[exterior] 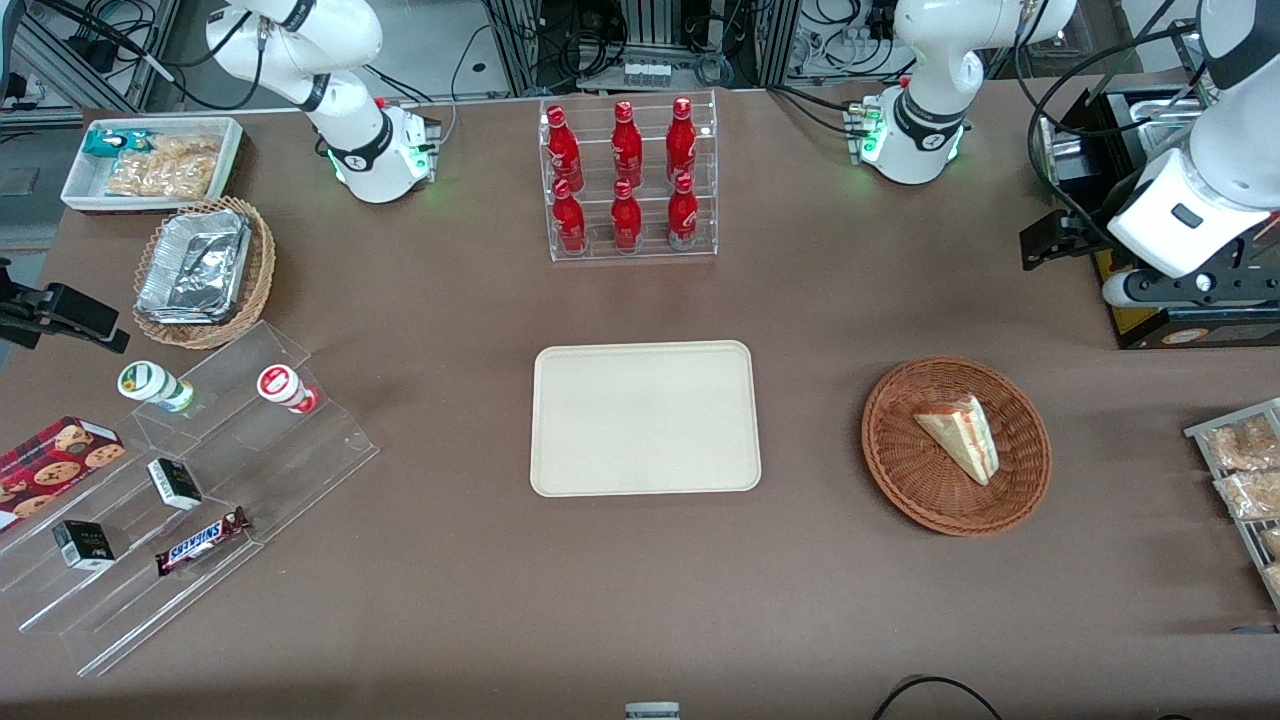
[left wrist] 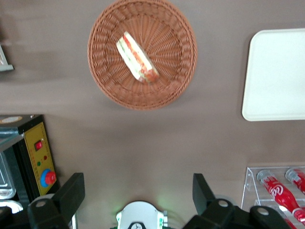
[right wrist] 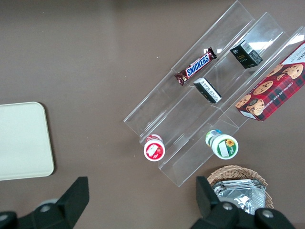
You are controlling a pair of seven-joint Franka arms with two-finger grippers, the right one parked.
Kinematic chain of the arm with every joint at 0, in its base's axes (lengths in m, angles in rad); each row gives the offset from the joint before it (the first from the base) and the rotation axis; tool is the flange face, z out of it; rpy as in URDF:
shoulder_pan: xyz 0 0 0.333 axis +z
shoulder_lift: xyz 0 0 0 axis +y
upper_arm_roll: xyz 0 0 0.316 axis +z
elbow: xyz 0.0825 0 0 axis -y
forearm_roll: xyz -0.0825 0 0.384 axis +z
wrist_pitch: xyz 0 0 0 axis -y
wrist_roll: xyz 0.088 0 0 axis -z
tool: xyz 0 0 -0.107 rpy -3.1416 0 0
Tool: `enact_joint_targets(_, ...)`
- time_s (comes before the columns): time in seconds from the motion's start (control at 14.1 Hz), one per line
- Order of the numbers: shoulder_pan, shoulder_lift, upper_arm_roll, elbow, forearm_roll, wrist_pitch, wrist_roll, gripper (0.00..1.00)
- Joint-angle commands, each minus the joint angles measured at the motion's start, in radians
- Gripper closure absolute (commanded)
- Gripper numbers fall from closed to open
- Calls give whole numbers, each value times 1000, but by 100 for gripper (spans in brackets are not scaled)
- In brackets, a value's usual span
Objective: Place sandwich from basket to tray
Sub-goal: 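Move the left gripper down over the wrapped sandwich in the wicker basket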
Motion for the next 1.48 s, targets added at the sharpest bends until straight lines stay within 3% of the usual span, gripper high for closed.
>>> enact_joint_targets(0.0, 8, 22, 0, 24, 11, 29, 42, 0)
enact_joint_targets(0.42, 11, 147, 0, -37, 42, 124, 42, 0)
enact_joint_targets(1.06, 16, 226, 31, -361, 43, 554, 26, 0)
enact_joint_targets(1.41, 16, 226, 36, -444, 43, 715, -166, 0)
